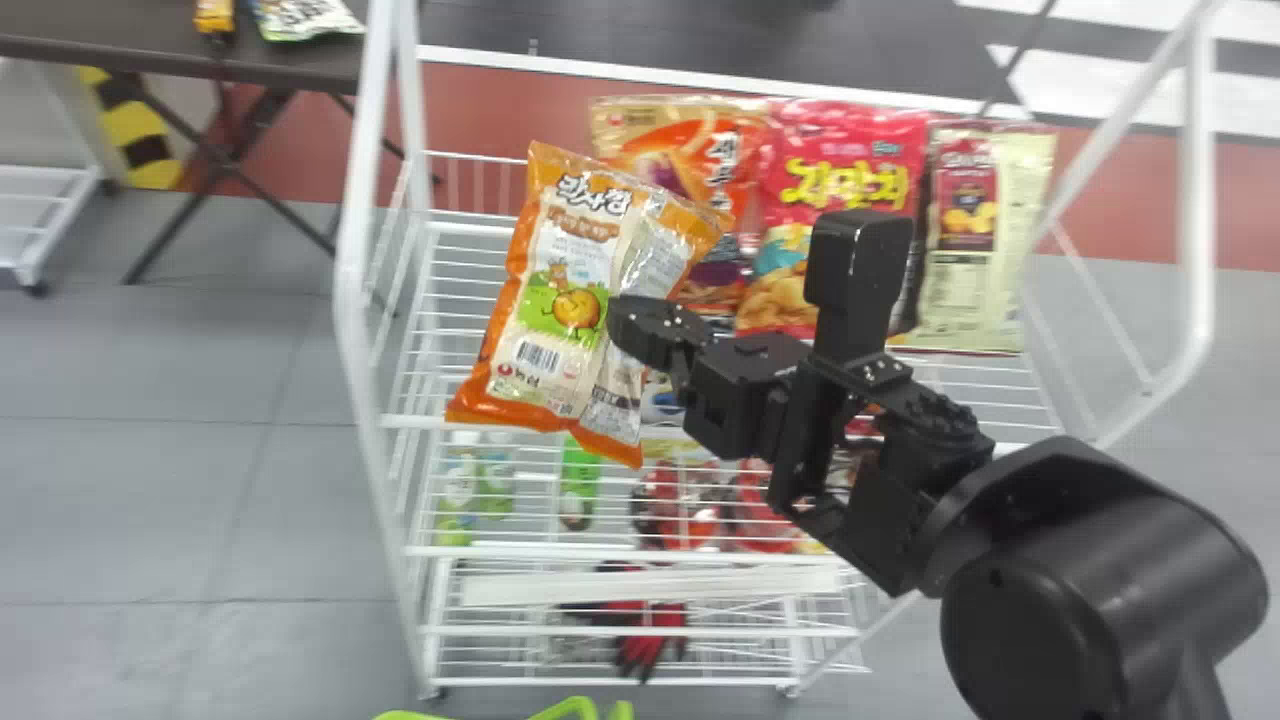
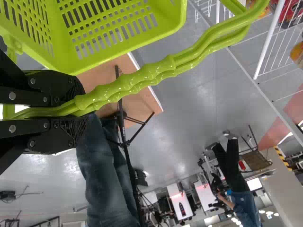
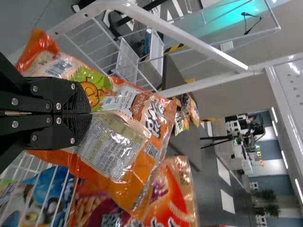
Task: Hold basket handle with left hand then pick Gamjakkang with right hand and place into basket
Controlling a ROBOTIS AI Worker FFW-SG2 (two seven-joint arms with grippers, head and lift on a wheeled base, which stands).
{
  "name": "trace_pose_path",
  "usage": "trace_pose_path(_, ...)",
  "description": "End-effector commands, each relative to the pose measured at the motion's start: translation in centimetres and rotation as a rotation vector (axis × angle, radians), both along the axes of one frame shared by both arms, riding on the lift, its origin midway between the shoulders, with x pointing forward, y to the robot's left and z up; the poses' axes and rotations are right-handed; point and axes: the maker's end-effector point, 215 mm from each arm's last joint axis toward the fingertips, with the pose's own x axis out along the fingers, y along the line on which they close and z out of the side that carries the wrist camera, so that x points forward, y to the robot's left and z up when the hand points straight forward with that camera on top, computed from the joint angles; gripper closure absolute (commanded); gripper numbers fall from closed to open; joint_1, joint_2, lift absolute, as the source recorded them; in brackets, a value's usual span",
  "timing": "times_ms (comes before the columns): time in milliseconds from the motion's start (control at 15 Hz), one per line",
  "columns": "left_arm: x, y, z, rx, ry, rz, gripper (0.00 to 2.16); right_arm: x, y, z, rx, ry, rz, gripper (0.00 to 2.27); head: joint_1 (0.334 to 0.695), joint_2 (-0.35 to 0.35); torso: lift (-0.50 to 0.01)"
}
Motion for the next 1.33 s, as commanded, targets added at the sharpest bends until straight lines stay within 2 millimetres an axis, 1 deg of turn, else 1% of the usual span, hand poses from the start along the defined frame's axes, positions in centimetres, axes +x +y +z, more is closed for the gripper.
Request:
trace_pose_path(0,0.1,0.0,0.1,-0.004,-0.002,0.001,2.14,-2.5,-3.5,0.7,-0.010,0.033,-0.020,2.25,0.695,-0.294,-0.019)
trace_pose_path(67,0.2,0.0,0.2,-0.009,-0.006,0.004,2.14,-4.0,-4.9,0.9,-0.001,0.065,-0.025,2.25,0.695,-0.350,-0.019)
trace_pose_path(200,0.1,-0.1,0.1,-0.012,-0.006,0.004,2.14,-6.9,-7.1,0.9,0.009,0.126,-0.020,2.25,0.695,-0.350,-0.019)
trace_pose_path(267,0.1,-0.1,0.1,-0.011,-0.009,0.005,2.14,-8.8,-8.1,0.5,0.016,0.166,-0.017,2.25,0.695,-0.350,-0.019)
trace_pose_path(333,0.1,-0.1,0.1,-0.011,-0.009,0.005,2.14,-10.0,-8.8,1.5,0.056,0.156,-0.028,2.25,0.695,-0.350,-0.019)
trace_pose_path(400,0.2,-0.1,0.1,-0.010,-0.009,0.006,2.14,-11.3,-9.9,1.4,0.063,0.178,-0.039,2.25,0.695,-0.350,-0.019)
trace_pose_path(467,0.2,-0.2,0.2,-0.012,-0.011,0.008,2.14,-14.0,-10.9,-0.5,0.048,0.283,-0.030,2.25,0.695,-0.350,-0.019)
trace_pose_path(533,0.2,-0.3,0.2,-0.014,-0.013,0.009,2.14,-15.5,-12.1,-1.3,0.051,0.347,-0.034,2.25,0.695,-0.350,-0.019)
trace_pose_path(600,0.3,-0.3,0.3,-0.016,-0.015,0.010,2.14,-17.7,-13.5,-2.1,0.068,0.427,-0.039,2.25,0.695,-0.350,-0.019)
trace_pose_path(667,0.6,-0.3,0.3,-0.018,-0.024,0.015,2.14,-19.1,-14.6,-2.5,0.087,0.477,-0.047,2.25,0.695,-0.350,-0.019)
trace_pose_path(800,1.0,-0.5,0.6,-0.028,-0.045,0.020,2.14,-19.5,-16.7,-1.5,0.122,0.460,-0.071,2.25,0.695,-0.350,-0.019)
trace_pose_path(933,1.3,-0.8,1.4,-0.044,-0.061,0.022,2.14,-20.3,-17.6,-1.3,0.163,0.466,-0.085,2.25,0.695,-0.350,-0.019)
trace_pose_path(1133,2.4,-1.1,2.9,-0.061,-0.101,0.025,2.14,-21.4,-18.5,-3.3,0.188,0.523,-0.102,2.25,0.695,-0.350,-0.019)
trace_pose_path(1267,2.6,-0.9,3.2,-0.064,-0.106,0.031,2.14,-22.1,-18.6,-5.3,0.168,0.573,-0.111,2.25,0.695,-0.350,-0.019)
